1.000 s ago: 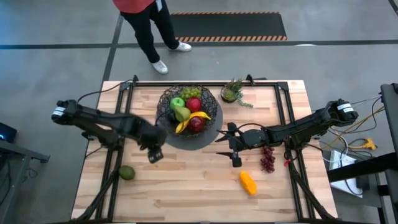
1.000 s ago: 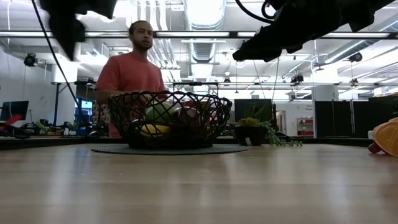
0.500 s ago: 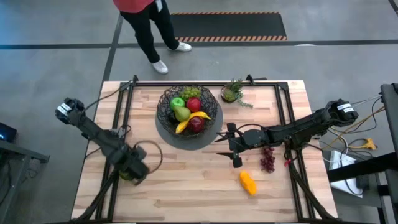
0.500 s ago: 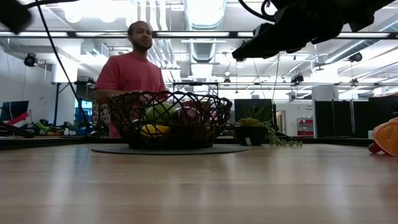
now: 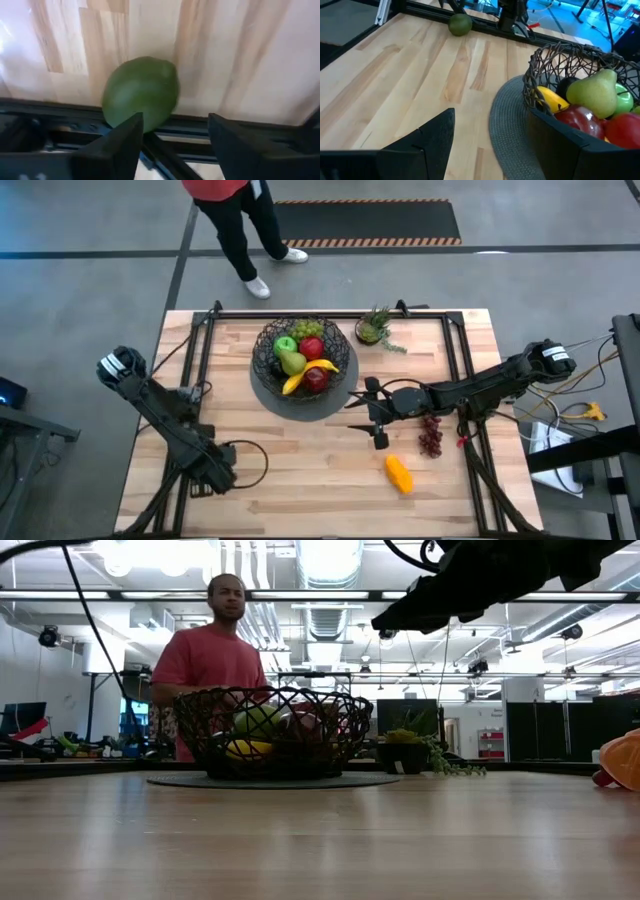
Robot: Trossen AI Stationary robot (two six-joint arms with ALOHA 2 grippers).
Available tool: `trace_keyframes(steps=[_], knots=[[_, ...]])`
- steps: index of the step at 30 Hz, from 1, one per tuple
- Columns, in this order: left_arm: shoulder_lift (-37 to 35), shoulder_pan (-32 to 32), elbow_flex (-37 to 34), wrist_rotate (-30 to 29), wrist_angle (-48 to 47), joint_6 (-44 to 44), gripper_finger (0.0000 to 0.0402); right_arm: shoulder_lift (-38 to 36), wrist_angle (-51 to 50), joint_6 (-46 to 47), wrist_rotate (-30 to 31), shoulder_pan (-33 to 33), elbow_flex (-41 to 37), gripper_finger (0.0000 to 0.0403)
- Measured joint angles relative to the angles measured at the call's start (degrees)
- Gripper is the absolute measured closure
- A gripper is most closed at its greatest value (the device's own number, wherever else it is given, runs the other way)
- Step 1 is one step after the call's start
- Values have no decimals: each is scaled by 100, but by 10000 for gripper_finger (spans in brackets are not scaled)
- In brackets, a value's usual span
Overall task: Build produce basket
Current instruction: Put the lime into the black wire basket
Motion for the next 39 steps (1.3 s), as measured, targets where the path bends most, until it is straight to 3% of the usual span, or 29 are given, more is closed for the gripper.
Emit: trace_keyframes(steps=[13, 19, 27, 32, 39], knots=[[374, -17, -147, -34, -135, 969, 86, 0, 0, 116, -2, 11, -7, 170], [372, -24, -310, -621, -98, 1116, 81, 0, -1, 119, -3, 11, -9, 170], [370, -24, -389, -220, -89, 500, 81, 0, -6, 122, -3, 11, -26, 170], [367, -54, -440, -266, 188, -79, 81, 0, -4, 116, -3, 11, -26, 170], [365, -90, -746, -319, 394, -231, 81, 0, -11, 120, -3, 11, -26, 170]])
